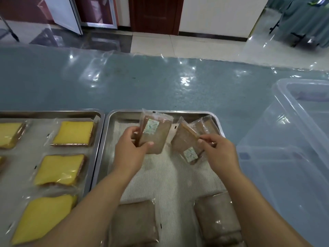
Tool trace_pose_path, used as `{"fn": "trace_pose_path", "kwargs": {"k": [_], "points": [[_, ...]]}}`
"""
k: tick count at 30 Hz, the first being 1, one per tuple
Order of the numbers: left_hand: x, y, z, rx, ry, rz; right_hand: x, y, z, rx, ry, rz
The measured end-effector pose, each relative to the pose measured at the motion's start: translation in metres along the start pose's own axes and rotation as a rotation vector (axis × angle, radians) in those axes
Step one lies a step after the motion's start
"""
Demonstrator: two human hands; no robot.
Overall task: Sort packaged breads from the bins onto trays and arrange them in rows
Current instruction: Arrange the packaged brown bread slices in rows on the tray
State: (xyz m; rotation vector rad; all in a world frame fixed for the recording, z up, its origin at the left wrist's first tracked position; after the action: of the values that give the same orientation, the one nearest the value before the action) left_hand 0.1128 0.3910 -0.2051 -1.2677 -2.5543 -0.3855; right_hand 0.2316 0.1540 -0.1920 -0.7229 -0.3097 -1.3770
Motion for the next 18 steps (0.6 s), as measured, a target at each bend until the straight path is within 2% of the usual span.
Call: {"fn": "trace_pose_path", "kwargs": {"k": [2,4,7,10,11,15,18], "points": [[0.019,-0.007,-0.006,-0.159,0.174,-0.002,0.003,-0.008,0.003,0.028,0.025,-0.018],[0.025,-0.015,-0.009,-0.337,0.413,0.070,0.006,-0.016,0.003,0.053,0.048,-0.033],[0.014,-0.036,0.001,-0.531,0.649,0.339,0.003,-0.024,-0.003,0.052,0.033,-0.015],[0.000,-0.062,0.028,-0.459,0.759,0.691,0.000,-0.031,-0.010,0.045,0.018,0.007],[-0.001,-0.067,0.036,-0.412,0.766,0.757,0.000,-0.032,-0.012,0.045,0.020,0.007],[-0.002,-0.064,0.037,-0.338,0.738,0.802,0.001,-0.037,-0.021,0.022,0.038,0.015],[-0.008,-0.060,0.038,-0.272,0.739,0.904,0.000,-0.039,-0.026,-0.001,0.056,0.030]]}}
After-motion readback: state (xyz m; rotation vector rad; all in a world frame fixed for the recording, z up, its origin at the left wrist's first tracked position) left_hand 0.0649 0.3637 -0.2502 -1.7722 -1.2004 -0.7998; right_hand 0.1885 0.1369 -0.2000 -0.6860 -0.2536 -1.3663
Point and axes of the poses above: each hand's wrist, its own y-axis towards the middle knuckle, its own x-axis out of the back of the hand, z = x × y, the point moved 8 cm from there along y, towards the middle knuckle, and after that the axes turned 14 degrees about -x, right-handed, at the moved point
